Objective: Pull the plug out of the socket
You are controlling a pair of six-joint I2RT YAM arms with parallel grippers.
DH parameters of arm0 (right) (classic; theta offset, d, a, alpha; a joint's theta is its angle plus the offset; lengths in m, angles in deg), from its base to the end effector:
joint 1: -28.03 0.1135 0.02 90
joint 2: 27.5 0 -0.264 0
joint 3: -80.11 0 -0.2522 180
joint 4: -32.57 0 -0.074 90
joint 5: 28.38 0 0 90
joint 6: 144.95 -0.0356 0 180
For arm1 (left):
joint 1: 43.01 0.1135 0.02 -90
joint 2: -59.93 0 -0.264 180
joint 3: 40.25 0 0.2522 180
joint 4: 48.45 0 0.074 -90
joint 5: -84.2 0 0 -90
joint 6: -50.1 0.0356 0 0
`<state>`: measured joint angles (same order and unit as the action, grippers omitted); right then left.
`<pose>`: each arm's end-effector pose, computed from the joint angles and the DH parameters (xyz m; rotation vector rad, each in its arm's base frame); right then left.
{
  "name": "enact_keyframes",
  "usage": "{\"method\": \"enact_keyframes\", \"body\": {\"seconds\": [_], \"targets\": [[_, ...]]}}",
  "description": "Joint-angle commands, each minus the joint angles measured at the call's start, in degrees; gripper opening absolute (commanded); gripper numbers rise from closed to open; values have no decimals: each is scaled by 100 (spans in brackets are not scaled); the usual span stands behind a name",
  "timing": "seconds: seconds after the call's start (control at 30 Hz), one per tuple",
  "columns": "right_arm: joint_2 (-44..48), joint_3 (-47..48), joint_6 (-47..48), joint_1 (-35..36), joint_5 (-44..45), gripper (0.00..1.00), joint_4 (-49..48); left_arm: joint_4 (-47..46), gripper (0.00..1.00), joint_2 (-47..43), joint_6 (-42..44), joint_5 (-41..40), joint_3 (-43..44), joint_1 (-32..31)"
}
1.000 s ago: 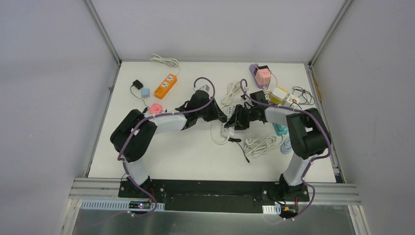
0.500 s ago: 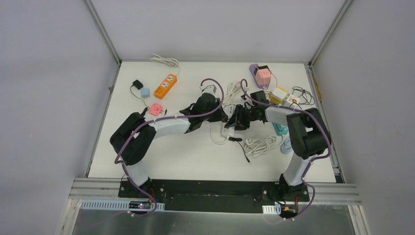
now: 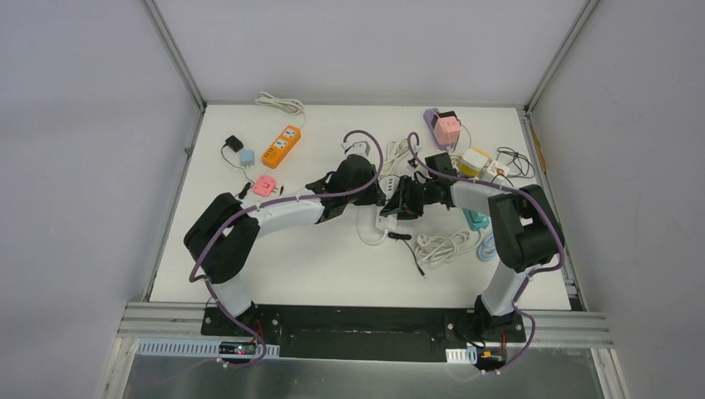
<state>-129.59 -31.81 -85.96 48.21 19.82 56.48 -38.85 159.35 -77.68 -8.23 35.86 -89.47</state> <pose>0.3088 0.1388 0.1454 -0.0400 2.6938 1.2549 0.2676 -0.2794 0.2146 0.1448 2.2521 -0.7878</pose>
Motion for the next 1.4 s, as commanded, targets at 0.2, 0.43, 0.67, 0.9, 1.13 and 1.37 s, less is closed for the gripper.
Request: {"method": "enact_keyframes", "body": {"seconds": [0.2, 0.43, 0.67, 0.9, 1.13, 1.37], "targets": [[346, 79, 211, 71, -92, 0, -224, -1094, 0, -437, -1179, 491, -413, 278], [371, 87, 360, 64, -107, 0, -168, -842, 0, -644, -662, 131, -446, 168], [441, 28, 508, 70, -101, 0, -136, -1335, 0, -738, -1121, 107, -694, 183], [514, -18, 675, 65, -119, 0, -95, -1514, 0, -935, -2356, -135, -900, 213], [627, -45, 800, 69, -327, 0, -89, -1105, 0, -1062, -2213, -306, -755, 146], [786, -205, 936, 67, -509, 0, -129, -789, 0, -1419, -2423, -779, -763, 145]]}}
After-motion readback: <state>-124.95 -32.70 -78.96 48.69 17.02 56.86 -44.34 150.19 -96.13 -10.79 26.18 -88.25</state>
